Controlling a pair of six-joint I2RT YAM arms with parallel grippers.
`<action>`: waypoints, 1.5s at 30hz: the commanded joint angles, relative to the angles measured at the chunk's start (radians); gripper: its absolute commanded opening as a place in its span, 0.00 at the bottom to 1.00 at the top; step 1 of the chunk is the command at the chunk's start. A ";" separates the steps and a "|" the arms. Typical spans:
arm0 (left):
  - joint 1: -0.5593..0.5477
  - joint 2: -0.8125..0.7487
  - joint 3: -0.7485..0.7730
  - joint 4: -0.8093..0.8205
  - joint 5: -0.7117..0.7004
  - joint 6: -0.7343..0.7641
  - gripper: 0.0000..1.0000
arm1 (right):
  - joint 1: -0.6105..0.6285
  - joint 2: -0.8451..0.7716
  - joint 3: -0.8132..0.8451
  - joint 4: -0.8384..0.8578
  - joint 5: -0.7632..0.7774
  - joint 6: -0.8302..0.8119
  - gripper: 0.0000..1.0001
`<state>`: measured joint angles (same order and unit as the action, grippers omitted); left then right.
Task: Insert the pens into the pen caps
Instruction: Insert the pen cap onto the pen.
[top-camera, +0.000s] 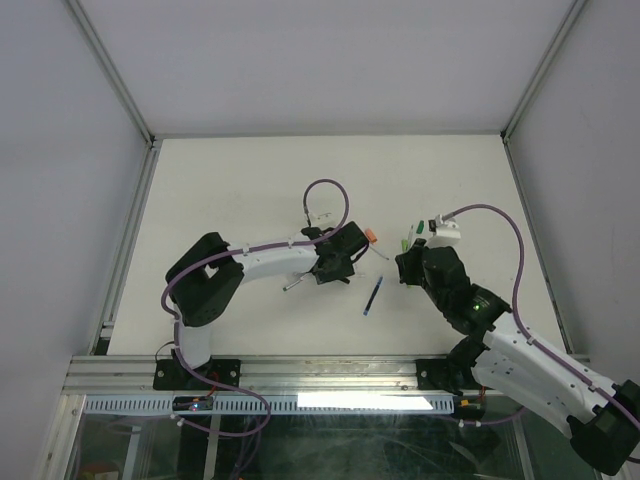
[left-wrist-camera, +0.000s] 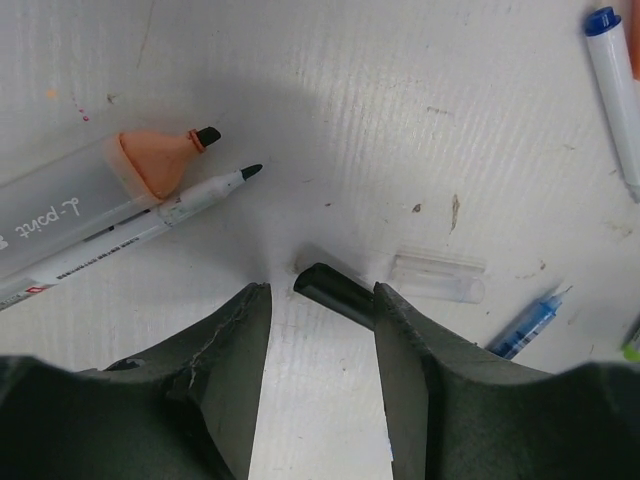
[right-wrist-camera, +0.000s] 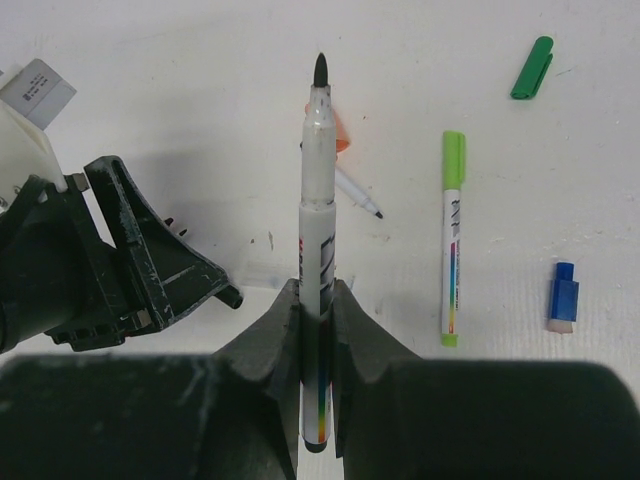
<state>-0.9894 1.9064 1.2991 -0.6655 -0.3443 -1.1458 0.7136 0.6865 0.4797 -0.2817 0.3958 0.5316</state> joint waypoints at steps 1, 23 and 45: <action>-0.014 -0.010 0.017 -0.008 -0.041 -0.021 0.45 | -0.003 -0.018 -0.008 0.050 0.002 -0.006 0.00; -0.015 0.027 0.001 -0.041 -0.045 0.115 0.24 | -0.003 -0.014 -0.015 0.045 -0.006 0.004 0.00; -0.015 -0.050 -0.059 -0.010 0.012 0.499 0.35 | -0.003 0.007 -0.029 0.054 -0.027 0.042 0.00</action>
<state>-0.9958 1.8843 1.2453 -0.6491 -0.3573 -0.6579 0.7136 0.6952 0.4431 -0.2775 0.3759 0.5575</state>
